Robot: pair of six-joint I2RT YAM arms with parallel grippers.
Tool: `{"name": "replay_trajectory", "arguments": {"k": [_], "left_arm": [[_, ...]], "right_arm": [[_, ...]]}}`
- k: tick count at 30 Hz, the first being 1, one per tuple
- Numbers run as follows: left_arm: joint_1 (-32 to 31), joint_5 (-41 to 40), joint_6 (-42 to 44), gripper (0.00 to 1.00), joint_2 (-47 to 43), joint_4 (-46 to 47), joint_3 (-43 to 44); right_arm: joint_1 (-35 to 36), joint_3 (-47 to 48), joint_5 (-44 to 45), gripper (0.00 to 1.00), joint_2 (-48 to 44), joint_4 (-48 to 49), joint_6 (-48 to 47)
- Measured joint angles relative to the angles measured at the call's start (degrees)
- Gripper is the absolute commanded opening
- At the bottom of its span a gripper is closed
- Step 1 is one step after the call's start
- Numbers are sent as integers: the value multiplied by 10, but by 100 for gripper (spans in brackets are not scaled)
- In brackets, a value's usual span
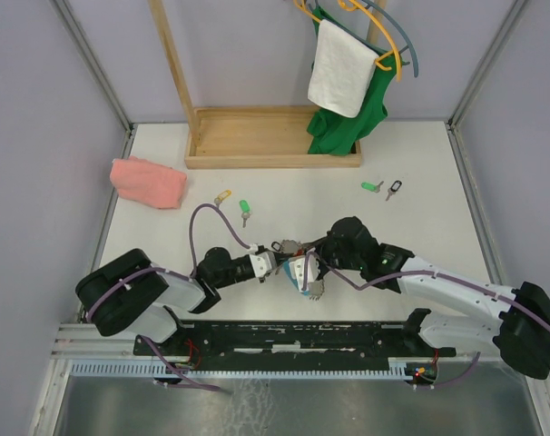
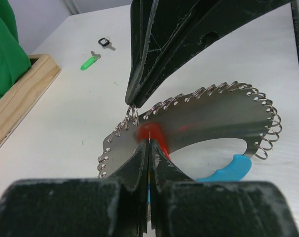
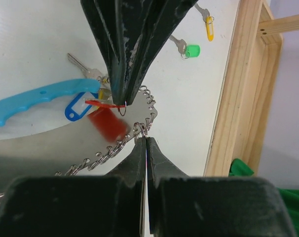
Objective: Put the keys on the keyring
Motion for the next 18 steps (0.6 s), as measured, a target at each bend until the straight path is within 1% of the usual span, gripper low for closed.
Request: {"name": "replay_trajectory", "arguments": {"k": [4, 9, 18], "left_arm": [[-14, -44, 2, 3, 13, 17, 0], [-19, -74, 3, 3, 18, 35, 0], [-22, -84, 3, 3, 18, 58, 0]], "right_arm": [[1, 7, -2, 1, 0, -1, 42], [2, 17, -3, 1, 0, -13, 78], [2, 24, -2, 1, 0, -24, 120]]}}
